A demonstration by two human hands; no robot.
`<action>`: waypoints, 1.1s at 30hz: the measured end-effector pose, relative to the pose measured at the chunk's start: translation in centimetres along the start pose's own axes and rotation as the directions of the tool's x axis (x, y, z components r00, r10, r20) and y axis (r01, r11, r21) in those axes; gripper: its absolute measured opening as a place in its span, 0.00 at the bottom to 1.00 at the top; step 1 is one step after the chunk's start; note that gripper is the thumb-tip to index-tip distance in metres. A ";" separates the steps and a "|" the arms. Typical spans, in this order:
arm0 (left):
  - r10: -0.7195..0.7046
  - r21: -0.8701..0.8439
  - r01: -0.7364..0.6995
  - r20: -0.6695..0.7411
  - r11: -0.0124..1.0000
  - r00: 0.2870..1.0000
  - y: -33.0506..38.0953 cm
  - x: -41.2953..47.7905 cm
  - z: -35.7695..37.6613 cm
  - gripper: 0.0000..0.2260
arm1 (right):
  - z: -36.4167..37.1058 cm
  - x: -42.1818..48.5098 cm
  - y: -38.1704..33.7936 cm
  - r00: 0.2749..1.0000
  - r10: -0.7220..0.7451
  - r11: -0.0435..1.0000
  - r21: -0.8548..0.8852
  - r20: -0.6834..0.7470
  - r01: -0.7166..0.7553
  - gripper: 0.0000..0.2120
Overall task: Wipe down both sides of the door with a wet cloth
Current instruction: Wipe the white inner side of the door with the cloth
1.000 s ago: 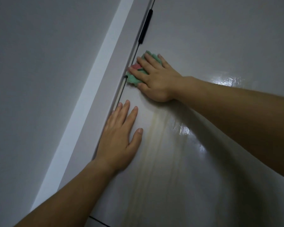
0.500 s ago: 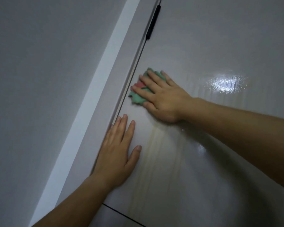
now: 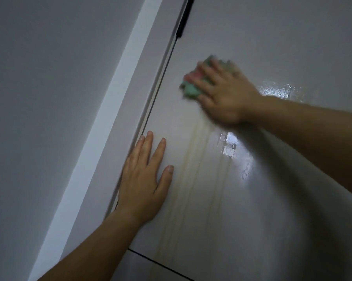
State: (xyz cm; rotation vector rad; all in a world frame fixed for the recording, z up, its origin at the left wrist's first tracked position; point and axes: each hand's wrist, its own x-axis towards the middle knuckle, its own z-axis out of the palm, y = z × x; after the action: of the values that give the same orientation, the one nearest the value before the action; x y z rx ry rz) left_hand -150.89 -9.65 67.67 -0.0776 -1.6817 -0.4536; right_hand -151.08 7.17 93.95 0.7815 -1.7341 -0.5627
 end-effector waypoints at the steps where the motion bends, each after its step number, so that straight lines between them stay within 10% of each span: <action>1: 0.004 -0.006 -0.004 0.000 1.000 1.000 0.0 -0.1 0.0 0.30 | -0.5 0.4 1.5 0.995 0.100 0.995 0.006 -0.014 -0.100 0.32; 4: 0.016 0.004 -0.016 -0.001 1.000 1.000 -0.1 -0.1 0.1 0.29 | 0.0 -1.0 0.7 0.983 0.173 0.985 0.001 -0.056 -0.173 0.33; 9: 0.017 0.007 -0.017 0.000 1.000 1.000 -0.1 -0.1 0.1 0.29 | 1.9 -6.6 -2.5 0.991 -0.136 0.991 -0.016 -0.012 0.136 0.31; 15: 0.020 0.008 -0.020 0.009 1.000 1.000 -0.2 -0.1 0.2 0.30 | -0.2 -1.8 1.8 0.972 0.230 0.972 0.047 -0.038 -0.228 0.30; 21: 0.019 0.026 -0.020 0.020 0.999 1.000 -0.3 -0.1 0.1 0.30 | 2.2 -7.9 -3.7 0.994 -0.110 0.994 -0.014 0.011 0.110 0.31; 27: 0.003 0.021 -0.003 0.012 1.000 1.000 -0.4 0.0 0.3 0.30 | 0.7 -3.9 -0.8 0.988 0.150 0.988 0.048 -0.031 -0.148 0.32; 33: -0.020 0.062 0.018 0.032 0.998 0.999 0.1 0.0 -0.1 0.31 | 1.9 -10.0 -1.6 0.995 -0.093 0.995 -0.020 0.018 0.094 0.31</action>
State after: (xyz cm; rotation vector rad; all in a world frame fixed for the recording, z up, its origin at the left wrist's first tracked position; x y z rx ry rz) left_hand -150.78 -9.59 67.71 -0.0244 -1.7287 -0.4166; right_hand -150.75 13.49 85.81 0.8486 -1.7112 -0.6514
